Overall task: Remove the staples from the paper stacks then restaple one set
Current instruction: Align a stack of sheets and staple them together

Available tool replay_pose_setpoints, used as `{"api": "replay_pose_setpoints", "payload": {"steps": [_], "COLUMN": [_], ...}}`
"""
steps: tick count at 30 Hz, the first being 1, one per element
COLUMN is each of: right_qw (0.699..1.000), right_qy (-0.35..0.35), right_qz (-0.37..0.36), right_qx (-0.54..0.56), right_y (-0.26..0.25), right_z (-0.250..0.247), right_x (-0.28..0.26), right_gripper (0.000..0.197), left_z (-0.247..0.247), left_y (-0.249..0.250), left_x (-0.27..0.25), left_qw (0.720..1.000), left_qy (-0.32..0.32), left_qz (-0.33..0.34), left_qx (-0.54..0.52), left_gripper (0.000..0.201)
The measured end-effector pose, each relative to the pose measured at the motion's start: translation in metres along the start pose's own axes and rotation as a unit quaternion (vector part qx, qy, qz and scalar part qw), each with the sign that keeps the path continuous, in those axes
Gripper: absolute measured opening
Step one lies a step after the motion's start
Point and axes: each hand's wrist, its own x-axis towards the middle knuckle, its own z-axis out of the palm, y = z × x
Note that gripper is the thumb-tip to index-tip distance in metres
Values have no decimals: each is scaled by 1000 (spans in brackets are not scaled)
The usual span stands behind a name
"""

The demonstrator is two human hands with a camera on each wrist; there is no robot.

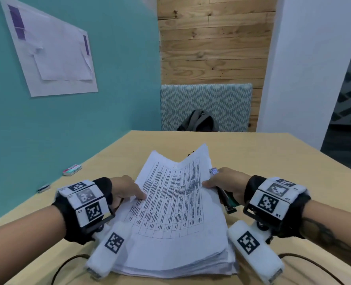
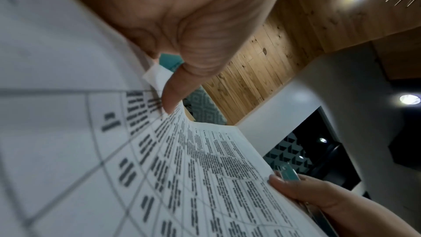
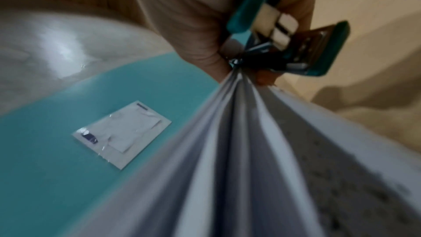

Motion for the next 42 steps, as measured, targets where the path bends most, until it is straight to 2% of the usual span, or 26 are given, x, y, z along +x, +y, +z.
{"api": "replay_pose_setpoints", "payload": {"steps": [3, 6, 11, 14, 16, 18, 20, 21, 23, 26, 28, 31, 33, 36, 38, 42], "right_qw": [999, 996, 987, 976, 973, 967, 958, 949, 938, 947, 966, 983, 969, 908, 885, 869], "right_qy": [30, 53, 76, 71, 74, 83, 100, 113, 145, 162, 141, 56, 21, -14, -20, -4], "right_qz": [15, 60, 106, 108, 99, 97, 86, 79, 55, 17, 5, 14, 14, 14, 26, 23], "right_qx": [16, -37, -99, -177, -196, -220, -256, -284, -309, -275, -216, -177, -244, -419, -465, -495], "right_y": [18, 40, 77, 89, 91, 91, 89, 87, 81, 67, 53, 31, 22, 8, 2, 1], "right_z": [-37, -72, -113, -126, -129, -131, -129, -130, -133, -136, -127, -96, -74, -54, -48, -43], "right_x": [-11, -24, -40, -45, -49, -50, -52, -55, -59, -60, -55, -41, -26, -12, -4, 7], "right_gripper": [25, 39, 40, 51, 36, 28, 23, 28, 36, 31, 21, 14, 10, 21, 31, 41], "left_z": [24, 48, 80, 90, 90, 90, 91, 91, 91, 92, 94, 95, 95, 95, 95, 96], "left_y": [26, 51, 81, 94, 103, 111, 116, 117, 116, 116, 119, 120, 120, 119, 119, 120], "left_x": [-2, -5, -10, -22, -32, -41, -45, -47, -48, -48, -48, -50, -50, -49, -48, -47], "left_qw": [998, 994, 988, 971, 938, 892, 860, 852, 849, 845, 839, 837, 838, 837, 836, 836], "left_qy": [-48, -89, -130, -154, -126, -102, -156, -187, -215, -207, -202, -195, -191, -186, -186, -185], "left_qz": [31, 55, 73, 137, 206, 273, 295, 291, 284, 288, 293, 300, 303, 306, 308, 313], "left_qx": [-4, 9, 43, 120, 248, 346, 385, 394, 392, 400, 411, 413, 412, 413, 415, 412], "left_gripper": [42, 42, 72, 87, 99, 94, 83, 80, 77, 76, 76, 75, 75, 75, 76, 77]}}
